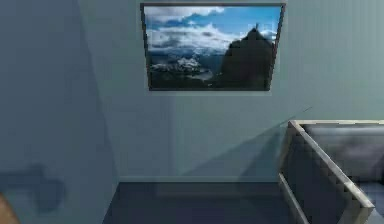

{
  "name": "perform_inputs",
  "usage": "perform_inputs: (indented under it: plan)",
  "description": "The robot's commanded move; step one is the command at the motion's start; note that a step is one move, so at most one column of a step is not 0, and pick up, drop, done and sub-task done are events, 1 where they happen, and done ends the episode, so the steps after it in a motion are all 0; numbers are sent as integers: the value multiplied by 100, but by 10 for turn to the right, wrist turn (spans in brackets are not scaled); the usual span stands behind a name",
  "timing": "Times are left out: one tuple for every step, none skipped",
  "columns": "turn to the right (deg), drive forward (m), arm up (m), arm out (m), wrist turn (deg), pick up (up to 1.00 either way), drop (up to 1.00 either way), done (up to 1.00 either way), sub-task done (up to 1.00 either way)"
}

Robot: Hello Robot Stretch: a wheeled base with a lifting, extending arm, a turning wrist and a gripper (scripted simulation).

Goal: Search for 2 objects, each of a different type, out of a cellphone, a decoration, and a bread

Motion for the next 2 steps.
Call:
perform_inputs:
  plan:
    - [450, 0, 0, 0, 0, 0, 0, 0, 0]
    - [450, 0, 0, 0, 0, 0, 0, 0, 0]
